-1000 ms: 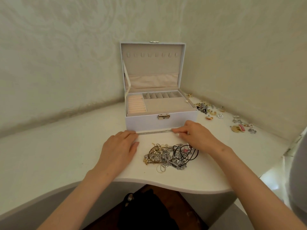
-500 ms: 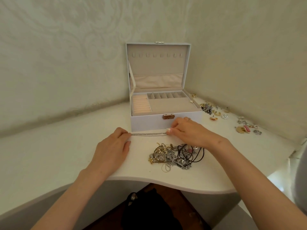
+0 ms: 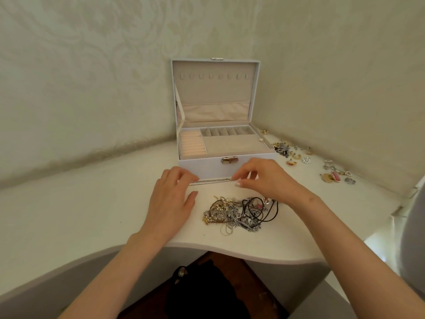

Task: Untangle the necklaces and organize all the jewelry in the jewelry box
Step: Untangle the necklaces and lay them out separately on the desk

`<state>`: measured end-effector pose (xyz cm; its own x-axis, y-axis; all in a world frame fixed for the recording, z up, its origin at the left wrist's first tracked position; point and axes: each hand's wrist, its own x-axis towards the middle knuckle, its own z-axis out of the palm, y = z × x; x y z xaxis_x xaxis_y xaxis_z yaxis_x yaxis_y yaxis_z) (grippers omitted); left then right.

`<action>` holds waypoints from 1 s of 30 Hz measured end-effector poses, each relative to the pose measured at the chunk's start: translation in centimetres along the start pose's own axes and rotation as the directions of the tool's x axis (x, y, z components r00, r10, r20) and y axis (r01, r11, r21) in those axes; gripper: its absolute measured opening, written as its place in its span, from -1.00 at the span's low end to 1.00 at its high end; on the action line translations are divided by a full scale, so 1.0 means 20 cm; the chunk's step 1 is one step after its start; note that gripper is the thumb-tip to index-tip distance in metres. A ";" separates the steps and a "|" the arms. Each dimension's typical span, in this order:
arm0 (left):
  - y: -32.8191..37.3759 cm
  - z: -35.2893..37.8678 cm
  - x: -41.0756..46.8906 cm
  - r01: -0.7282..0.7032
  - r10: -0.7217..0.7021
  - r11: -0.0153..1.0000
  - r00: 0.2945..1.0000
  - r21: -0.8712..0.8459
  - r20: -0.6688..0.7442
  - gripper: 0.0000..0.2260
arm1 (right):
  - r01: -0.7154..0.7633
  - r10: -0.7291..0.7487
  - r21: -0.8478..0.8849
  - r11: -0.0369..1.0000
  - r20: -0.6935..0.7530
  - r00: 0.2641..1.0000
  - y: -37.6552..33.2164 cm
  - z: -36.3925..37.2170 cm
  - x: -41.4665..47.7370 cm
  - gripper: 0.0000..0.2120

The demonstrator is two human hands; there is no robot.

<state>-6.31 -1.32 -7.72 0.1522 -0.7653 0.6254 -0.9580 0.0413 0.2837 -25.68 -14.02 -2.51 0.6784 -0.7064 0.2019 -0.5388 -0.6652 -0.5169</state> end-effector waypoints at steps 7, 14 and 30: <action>0.00 0.03 0.14 0.347 -0.329 0.919 0.937 -0.188 0.122 -0.50 | -0.217 0.198 -0.006 0.976 -0.386 0.901 0.17 -0.01 0.04 -0.59; -0.04 0.04 0.24 0.360 -0.357 0.902 0.932 -0.239 0.057 -0.77 | -0.180 0.217 0.134 0.974 -0.353 0.910 0.26 0.01 0.09 -0.65; 0.07 0.07 0.26 0.275 -0.275 0.961 0.959 -0.007 -0.070 -0.82 | -0.148 0.169 0.156 0.977 -0.133 0.977 0.38 -0.05 0.29 -0.35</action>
<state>-7.28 -6.11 -5.02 0.4260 -0.7006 0.5724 -0.8775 -0.1662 0.4498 -26.38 -23.37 -4.49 0.5047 -0.8347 0.2205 -0.5489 -0.5074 -0.6642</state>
